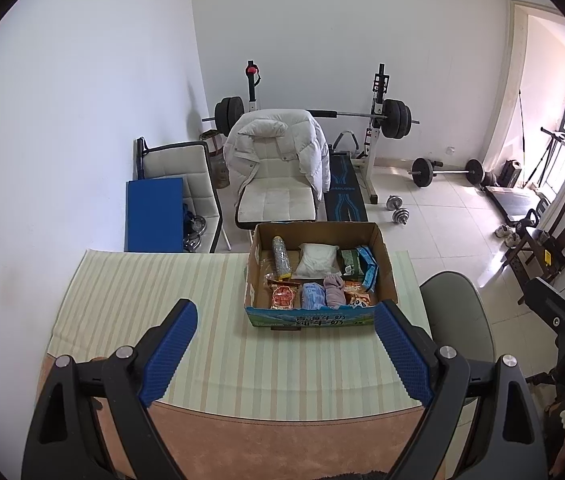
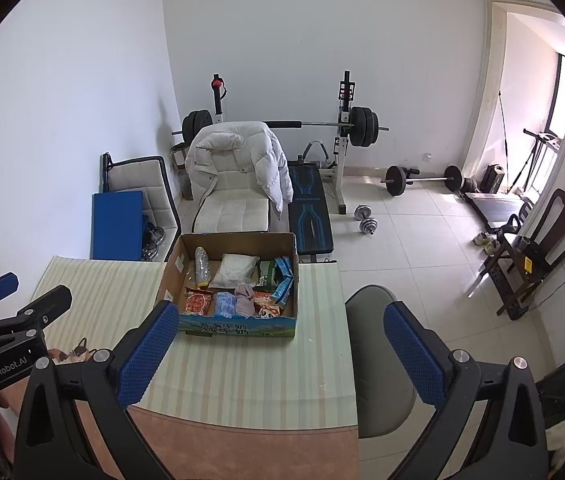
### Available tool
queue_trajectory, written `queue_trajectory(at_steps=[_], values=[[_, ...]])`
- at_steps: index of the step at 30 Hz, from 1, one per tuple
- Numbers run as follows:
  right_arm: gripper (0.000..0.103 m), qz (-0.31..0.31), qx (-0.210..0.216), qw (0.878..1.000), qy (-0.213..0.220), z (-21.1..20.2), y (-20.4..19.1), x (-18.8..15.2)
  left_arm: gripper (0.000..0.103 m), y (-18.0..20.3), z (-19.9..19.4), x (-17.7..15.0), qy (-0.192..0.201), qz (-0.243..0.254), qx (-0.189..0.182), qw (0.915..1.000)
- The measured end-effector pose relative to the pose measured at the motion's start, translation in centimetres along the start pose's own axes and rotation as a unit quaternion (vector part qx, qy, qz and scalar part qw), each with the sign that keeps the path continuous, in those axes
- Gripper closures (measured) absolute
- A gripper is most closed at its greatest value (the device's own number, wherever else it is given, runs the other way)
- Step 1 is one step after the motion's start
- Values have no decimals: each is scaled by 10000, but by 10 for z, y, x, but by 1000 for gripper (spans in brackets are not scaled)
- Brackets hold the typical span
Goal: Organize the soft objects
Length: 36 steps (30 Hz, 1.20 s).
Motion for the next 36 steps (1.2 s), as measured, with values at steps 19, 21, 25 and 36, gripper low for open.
queue_trajectory(at_steps=[19, 21, 25, 36], values=[[0, 24, -12, 10000, 43, -5, 2, 5, 12, -3, -4, 3, 51, -15, 36, 10000], [0, 27, -9, 10000, 43, -5, 2, 4, 12, -3, -4, 3, 51, -12, 40, 10000], [0, 30, -14, 10000, 52, -5, 2, 5, 12, -4, -4, 4, 45, -15, 43, 10000], [0, 44, -29, 10000, 59, -6, 3, 3, 0, -9, -5, 7, 115, -65, 46, 9999]])
Point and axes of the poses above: each gripper's, at about its wrist camera, not at the fingertips, and z roughly the way its jaws point, y to its right, x to its top, the point moved 6 cm from there along z, roughly the way its jaws point, and after that the axes turned 2 degrees about -x, right-handed, at the moved point
